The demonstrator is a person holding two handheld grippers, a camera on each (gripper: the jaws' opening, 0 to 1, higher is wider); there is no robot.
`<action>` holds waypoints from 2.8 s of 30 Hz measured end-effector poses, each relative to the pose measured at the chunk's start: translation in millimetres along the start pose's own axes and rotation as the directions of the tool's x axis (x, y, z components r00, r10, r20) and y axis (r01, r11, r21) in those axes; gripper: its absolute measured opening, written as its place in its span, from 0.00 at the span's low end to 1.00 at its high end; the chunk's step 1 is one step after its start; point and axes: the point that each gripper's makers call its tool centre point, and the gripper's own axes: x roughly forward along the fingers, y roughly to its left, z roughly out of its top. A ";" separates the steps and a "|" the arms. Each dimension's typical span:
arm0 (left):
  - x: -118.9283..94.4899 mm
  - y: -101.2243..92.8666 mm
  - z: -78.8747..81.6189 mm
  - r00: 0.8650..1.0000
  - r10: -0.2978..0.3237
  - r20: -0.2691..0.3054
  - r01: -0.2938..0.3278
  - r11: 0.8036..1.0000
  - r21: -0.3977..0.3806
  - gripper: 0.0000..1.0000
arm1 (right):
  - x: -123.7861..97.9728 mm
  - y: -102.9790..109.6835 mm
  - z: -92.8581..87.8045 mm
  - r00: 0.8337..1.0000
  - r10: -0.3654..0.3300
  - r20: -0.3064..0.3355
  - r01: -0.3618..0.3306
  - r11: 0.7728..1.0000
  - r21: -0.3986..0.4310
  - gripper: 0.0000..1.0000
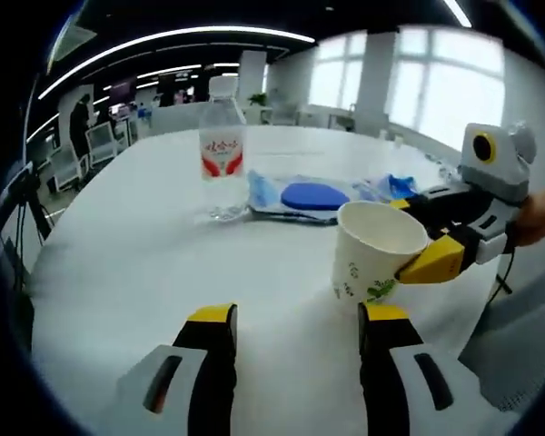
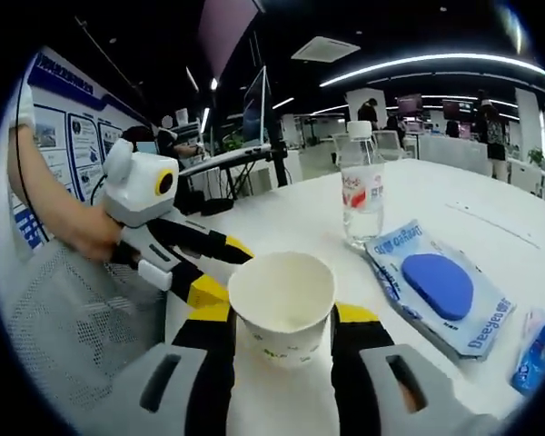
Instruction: Arrange the tabletop items into an orderly group along one side of the table until the central work area is clear of visible clutter.
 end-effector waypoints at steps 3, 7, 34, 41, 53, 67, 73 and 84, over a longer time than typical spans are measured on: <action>-1.9 5.0 -0.8 1.000 0.017 0.001 -0.017 1.000 -0.016 0.53 | 1.2 -2.0 1.1 1.000 -0.013 0.008 0.013 1.000 0.016 0.58; -5.3 12.1 4.5 0.998 0.045 0.036 -0.042 0.997 -0.060 0.58 | 0.6 -3.7 1.1 1.000 -0.027 0.006 0.027 1.000 0.016 0.69; 1.6 39.7 38.5 0.992 0.085 0.090 -0.078 0.993 -0.085 0.59 | -18.9 -9.0 19.1 0.994 -0.071 0.079 0.065 0.994 0.083 0.71; 11.8 44.7 53.1 0.991 0.083 0.108 -0.072 0.993 -0.096 0.58 | -23.1 -9.5 29.3 0.992 -0.073 0.104 0.065 0.995 0.080 0.71; 30.6 44.4 63.6 0.993 0.058 0.106 -0.043 0.990 -0.132 0.56 | -29.4 -17.5 38.0 0.985 -0.097 0.140 0.081 0.990 0.115 0.70; 68.7 25.5 79.3 0.997 -0.024 0.070 0.031 0.995 -0.092 0.54 | -42.4 -35.9 41.1 0.972 -0.155 0.177 0.124 0.977 0.175 0.68; 81.7 21.4 84.6 0.997 -0.042 0.063 0.047 0.995 -0.090 0.54 | -47.0 -45.4 39.0 0.966 -0.184 0.182 0.146 0.969 0.201 0.68; 101.9 17.9 77.3 0.998 -0.052 0.020 0.054 0.989 -0.136 0.49 | -51.6 -69.8 23.4 0.954 -0.253 0.160 0.202 0.940 0.276 0.65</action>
